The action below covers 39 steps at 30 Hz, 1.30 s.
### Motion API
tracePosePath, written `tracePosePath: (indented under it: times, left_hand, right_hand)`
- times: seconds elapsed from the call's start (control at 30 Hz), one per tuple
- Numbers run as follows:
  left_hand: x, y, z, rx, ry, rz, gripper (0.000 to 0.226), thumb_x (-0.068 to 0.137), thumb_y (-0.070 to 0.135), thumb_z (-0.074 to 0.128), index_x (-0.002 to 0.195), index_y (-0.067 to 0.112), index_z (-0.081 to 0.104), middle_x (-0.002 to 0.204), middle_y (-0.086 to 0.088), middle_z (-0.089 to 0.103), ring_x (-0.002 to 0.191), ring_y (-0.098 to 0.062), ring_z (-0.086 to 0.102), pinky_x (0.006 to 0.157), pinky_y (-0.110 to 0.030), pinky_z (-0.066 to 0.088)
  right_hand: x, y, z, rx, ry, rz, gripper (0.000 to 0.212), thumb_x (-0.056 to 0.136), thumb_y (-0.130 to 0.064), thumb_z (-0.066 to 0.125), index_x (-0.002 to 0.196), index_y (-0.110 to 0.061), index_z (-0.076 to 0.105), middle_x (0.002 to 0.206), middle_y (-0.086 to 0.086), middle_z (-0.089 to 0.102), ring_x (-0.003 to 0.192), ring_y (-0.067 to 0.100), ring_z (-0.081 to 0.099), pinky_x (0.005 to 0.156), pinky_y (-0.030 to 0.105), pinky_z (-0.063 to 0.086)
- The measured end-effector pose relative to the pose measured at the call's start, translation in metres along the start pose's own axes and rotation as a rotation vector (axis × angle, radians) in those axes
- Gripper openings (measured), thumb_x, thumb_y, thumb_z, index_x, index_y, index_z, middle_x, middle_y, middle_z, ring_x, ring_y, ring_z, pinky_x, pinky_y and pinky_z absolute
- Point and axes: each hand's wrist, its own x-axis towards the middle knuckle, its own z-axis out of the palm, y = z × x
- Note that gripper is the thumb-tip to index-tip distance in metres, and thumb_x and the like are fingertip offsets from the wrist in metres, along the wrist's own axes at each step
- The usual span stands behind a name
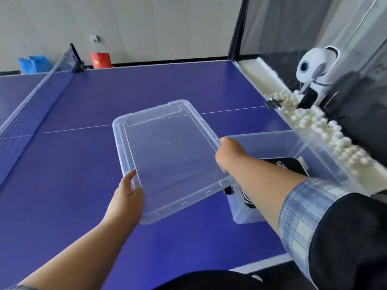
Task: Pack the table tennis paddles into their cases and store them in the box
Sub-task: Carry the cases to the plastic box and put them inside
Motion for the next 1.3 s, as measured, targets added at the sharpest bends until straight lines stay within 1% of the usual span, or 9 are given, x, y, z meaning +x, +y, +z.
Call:
tracePosePath:
  times: [0.17, 0.27, 0.37, 0.53, 0.67, 0.73, 0.9, 1.17, 1.3]
  left_hand:
    - [-0.026, 0.057, 0.064, 0.103, -0.132, 0.182, 0.06, 0.091, 0.03, 0.042, 0.143, 0.053, 0.025, 0.106, 0.012, 0.06, 0.059, -0.014, 0.062, 0.041, -0.026, 0.046]
    - [-0.047, 0.076, 0.102, 0.279, -0.205, 0.337, 0.061, 0.088, 0.065, 0.038, 0.144, 0.057, 0.015, 0.148, 0.005, 0.041, 0.12, -0.024, 0.057, 0.082, -0.035, 0.051]
    - [-0.07, 0.09, 0.135, 0.501, -0.31, 0.492, 0.083, 0.072, 0.088, 0.028, 0.145, 0.058, 0.002, 0.157, 0.007, 0.029, 0.142, -0.017, 0.033, 0.109, -0.037, 0.035]
    - [-0.101, 0.115, 0.201, 0.682, -0.361, 0.662, 0.079, 0.078, 0.08, 0.045, 0.143, 0.063, 0.004, 0.133, 0.023, 0.042, 0.126, -0.006, 0.039, 0.102, -0.023, 0.038]
    - [-0.118, 0.144, 0.253, 0.838, -0.292, 0.897, 0.023, 0.087, 0.045, 0.067, 0.11, 0.044, 0.063, 0.097, 0.014, 0.056, 0.098, -0.015, 0.057, 0.076, -0.032, 0.054]
    - [-0.124, 0.151, 0.27, 0.873, -0.3, 1.029, 0.027, 0.068, 0.047, 0.084, 0.09, 0.04, 0.07, 0.087, 0.013, 0.061, 0.083, -0.014, 0.063, 0.067, -0.029, 0.057]
    - [-0.125, 0.166, 0.299, 0.998, -0.409, 1.191, 0.043, 0.064, 0.054, 0.084, 0.102, 0.041, 0.069, 0.099, 0.015, 0.067, 0.087, -0.01, 0.067, 0.077, -0.024, 0.056]
    - [-0.127, 0.195, 0.343, 0.987, -0.564, 1.312, 0.033, 0.076, 0.052, 0.073, 0.104, 0.036, 0.065, 0.098, 0.013, 0.066, 0.084, -0.012, 0.064, 0.071, -0.024, 0.055]
    - [-0.132, 0.221, 0.379, 0.977, -0.696, 1.234, 0.037, 0.093, 0.05, 0.055, 0.125, 0.031, 0.053, 0.122, 0.004, 0.056, 0.108, -0.021, 0.053, 0.085, -0.034, 0.046]
  right_hand:
    - [0.025, 0.094, -0.049, -0.018, 0.071, 0.031, 0.036, 0.097, -0.012, 0.047, 0.132, -0.009, 0.054, 0.128, 0.017, 0.06, 0.112, 0.04, 0.06, 0.078, 0.035, 0.042]
    - [0.048, 0.15, -0.074, -0.041, 0.061, 0.016, 0.026, 0.096, -0.009, 0.046, 0.117, -0.008, 0.061, 0.116, 0.018, 0.064, 0.098, 0.04, 0.062, 0.07, 0.035, 0.043]
    - [0.076, 0.198, -0.1, -0.054, 0.035, 0.001, 0.017, 0.092, -0.008, 0.045, 0.095, -0.015, 0.061, 0.102, 0.014, 0.065, 0.081, 0.033, 0.059, 0.058, 0.029, 0.039]
    - [0.126, 0.263, -0.135, 0.014, -0.005, -0.068, 0.04, 0.094, -0.009, 0.05, 0.131, -0.016, 0.062, 0.136, 0.012, 0.06, 0.116, 0.034, 0.059, 0.094, 0.036, 0.051]
    - [0.156, 0.295, -0.141, 0.037, -0.064, -0.131, 0.042, 0.095, -0.009, 0.05, 0.133, -0.021, 0.062, 0.134, 0.008, 0.061, 0.107, 0.031, 0.062, 0.083, 0.029, 0.048]
    - [0.168, 0.302, -0.14, 0.001, -0.109, -0.184, 0.042, 0.096, -0.008, 0.048, 0.134, -0.02, 0.061, 0.125, 0.007, 0.062, 0.097, 0.024, 0.056, 0.077, 0.026, 0.039]
    - [0.184, 0.308, -0.14, -0.126, -0.158, -0.221, 0.055, 0.099, -0.01, 0.046, 0.151, -0.027, 0.04, 0.154, 0.007, 0.043, 0.133, 0.032, 0.048, 0.105, 0.035, 0.043]
    - [0.135, 0.332, -0.142, -0.137, 0.151, -0.363, 0.043, 0.095, -0.025, 0.053, 0.137, -0.019, 0.055, 0.147, 0.002, 0.05, 0.133, 0.028, 0.048, 0.11, 0.047, 0.029]
    - [0.078, 0.354, -0.125, -0.093, 0.024, -0.305, 0.048, 0.099, -0.032, 0.048, 0.147, -0.026, 0.044, 0.158, 0.001, 0.032, 0.148, 0.021, 0.022, 0.117, 0.057, 0.015]
